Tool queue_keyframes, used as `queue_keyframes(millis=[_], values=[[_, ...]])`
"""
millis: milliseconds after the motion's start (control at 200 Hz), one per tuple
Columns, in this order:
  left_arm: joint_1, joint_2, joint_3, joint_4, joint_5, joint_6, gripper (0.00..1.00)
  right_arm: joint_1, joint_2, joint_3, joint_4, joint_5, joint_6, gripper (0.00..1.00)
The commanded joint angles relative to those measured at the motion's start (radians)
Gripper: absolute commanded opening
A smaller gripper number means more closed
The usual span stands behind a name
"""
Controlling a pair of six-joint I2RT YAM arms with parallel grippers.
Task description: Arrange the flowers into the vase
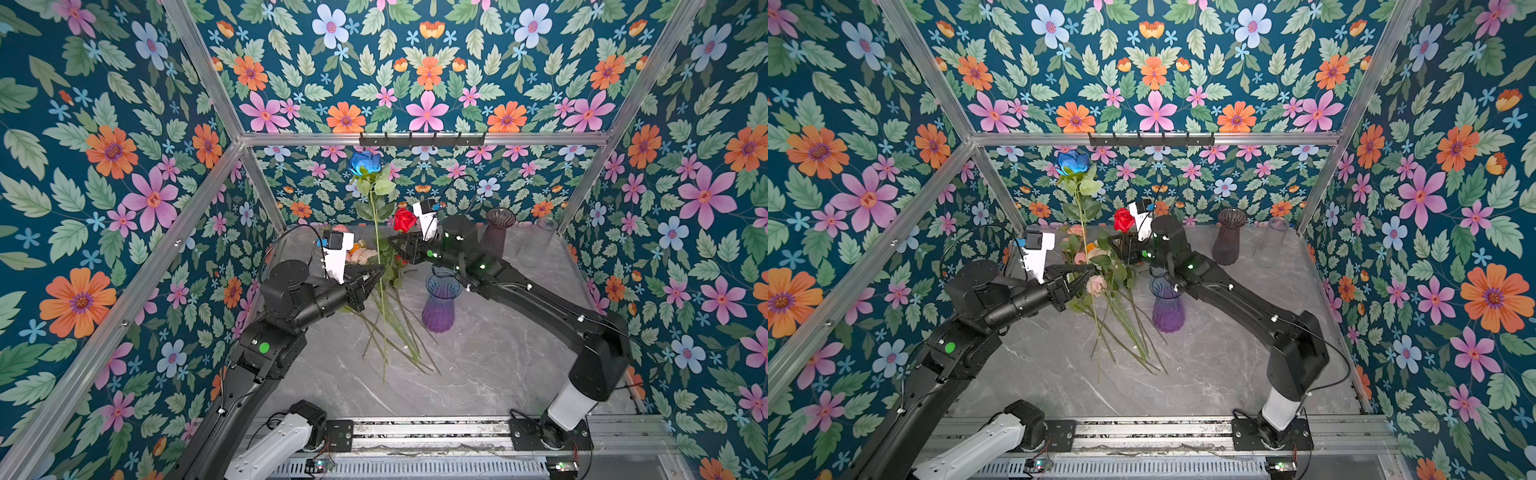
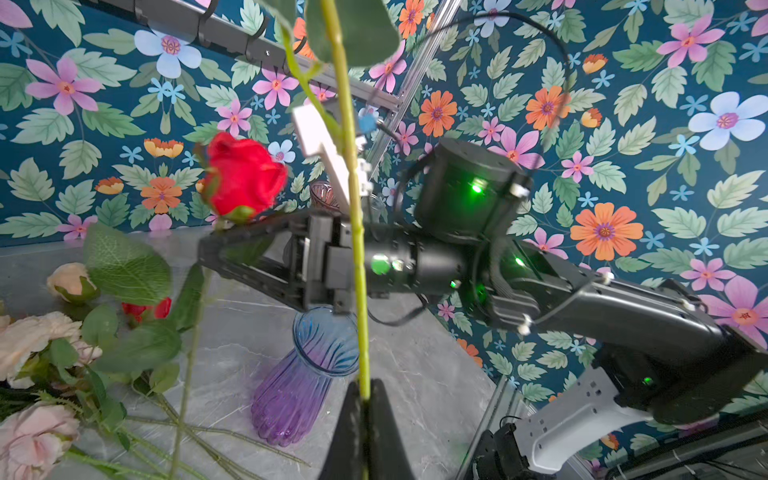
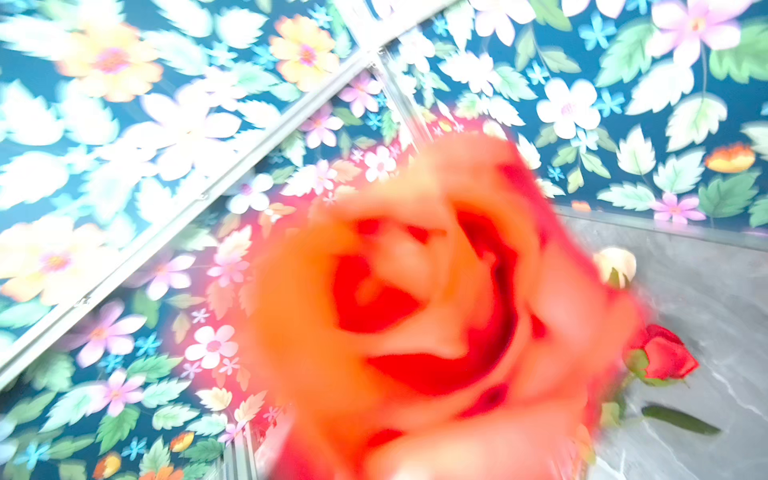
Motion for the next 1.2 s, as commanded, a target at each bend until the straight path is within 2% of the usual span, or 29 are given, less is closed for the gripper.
queue_keyframes(millis=[0,290,425,510,675,830,935,1125,1190], values=[[0.0,-0.014,-0.015,0.007,0.008,0.001,0.0,-0.023,0.035,0.105,-0.18,-0.007,0.014,0.94],[0.001,-0.006,-0.045,0.028,0.026,0.002,0.0,-0.156,-0.041,0.134,-0.347,-0.035,0.021,0.97],[0.0,0.01,-0.067,0.06,0.045,-0.014,0.0,-0.203,-0.172,0.053,-0.369,-0.019,-0.022,0.97],[-0.001,0.022,-0.095,0.089,0.051,-0.022,0.0,-0.218,-0.273,-0.053,-0.373,0.019,-0.058,0.97],[-0.006,0.065,-0.132,0.204,0.037,-0.022,0.0,-0.22,-0.575,-0.391,-0.341,0.115,-0.102,0.94],[-0.006,0.198,0.001,0.317,-0.041,0.021,0.0,-0.22,-0.872,-0.697,-0.321,0.104,-0.062,0.92],[-0.007,0.28,0.06,0.486,-0.024,0.052,0.0,-0.22,-1.023,-0.832,-0.372,0.108,-0.023,0.91],[-0.01,0.37,0.007,0.982,0.01,0.051,0.0,-0.221,-1.245,-1.055,-0.469,0.138,0.015,0.9],[-0.012,0.4,0.022,1.077,0.0,0.052,0.0,-0.22,-1.311,-1.111,-0.51,0.144,0.023,0.9]])
